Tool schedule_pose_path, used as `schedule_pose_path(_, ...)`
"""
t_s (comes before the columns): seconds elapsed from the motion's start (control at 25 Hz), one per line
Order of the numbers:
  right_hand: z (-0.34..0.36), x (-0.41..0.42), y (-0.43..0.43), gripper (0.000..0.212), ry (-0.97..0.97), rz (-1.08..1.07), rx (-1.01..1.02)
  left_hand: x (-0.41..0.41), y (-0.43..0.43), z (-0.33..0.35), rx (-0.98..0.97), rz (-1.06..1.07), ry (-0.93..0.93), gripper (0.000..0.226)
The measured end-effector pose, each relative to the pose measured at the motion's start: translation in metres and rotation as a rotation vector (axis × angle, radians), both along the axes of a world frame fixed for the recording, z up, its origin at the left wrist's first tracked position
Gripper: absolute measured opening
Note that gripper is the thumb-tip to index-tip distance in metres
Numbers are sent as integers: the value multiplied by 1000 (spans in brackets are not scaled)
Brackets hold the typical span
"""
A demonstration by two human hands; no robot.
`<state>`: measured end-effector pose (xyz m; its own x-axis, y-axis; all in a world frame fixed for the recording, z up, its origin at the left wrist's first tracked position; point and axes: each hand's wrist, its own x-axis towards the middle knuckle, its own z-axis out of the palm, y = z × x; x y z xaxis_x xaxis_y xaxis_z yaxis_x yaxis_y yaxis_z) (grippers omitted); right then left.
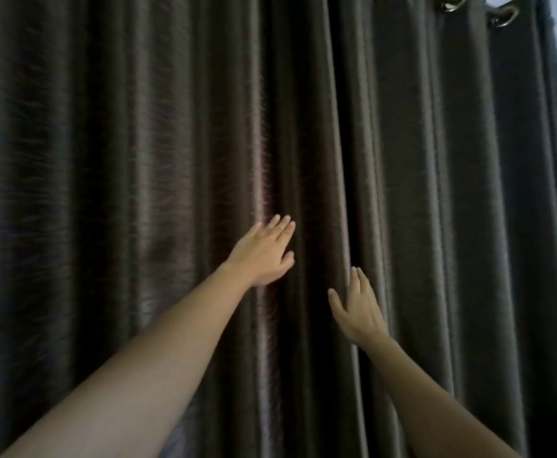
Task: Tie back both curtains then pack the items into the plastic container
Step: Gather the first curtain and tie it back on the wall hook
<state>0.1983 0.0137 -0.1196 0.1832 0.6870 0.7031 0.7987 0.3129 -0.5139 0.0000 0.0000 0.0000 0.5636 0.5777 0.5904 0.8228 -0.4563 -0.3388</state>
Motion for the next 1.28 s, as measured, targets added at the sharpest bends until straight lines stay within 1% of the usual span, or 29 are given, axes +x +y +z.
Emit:
schedule_pose_path(0.12,14,13,34,76,117,63,40,58,31,30,154,-70,8,62)
schedule_pose_path(0.16,21,11,42,76,132,112,50,79,39,43,193,-97,37,61)
schedule_pose_path(0.24,24,6,65,79,147,242,89,113,59,63,299,-84,160,57)
schedule_pose_path(0.32,30,2,83,81,198,419,108,131,75,81,417,49,311,53)
schedule_pose_path(0.36,34,-2,92,81,223,507,110,134,79,90,461,137,350,51)
schedule_pose_path(0.44,44,-15,102,79,227,586,133,129,84,105,506,324,372,46)
schedule_pose_path(0.52,53,-34,114,82,163,598,178,108,91,121,562,526,387,43)
schedule_pose_path(0.6,59,-57,125,95,145,660,186,80,98,134,623,672,394,44)
schedule_pose_path(0.68,65,-89,129,108,132,732,175,45,105,142,676,789,379,51)
schedule_pose_path(0.76,70,-122,128,116,64,797,216,10,109,149,701,829,328,56)
schedule_pose_path(0.84,78,-154,127,118,17,866,227,-24,107,157,713,835,254,60)
schedule_pose_path(0.96,93,-206,121,122,-20,942,224,-78,92,170,734,893,207,67)
schedule_pose_path(1.04,100,-245,115,122,-41,990,217,-117,79,176,727,963,202,69)
schedule_pose_path(1.16,104,-306,106,118,-65,1031,241,-179,59,179,731,1049,251,70)
schedule_pose_path(1.28,110,-376,90,118,-54,1068,255,-245,38,186,721,1086,257,71)
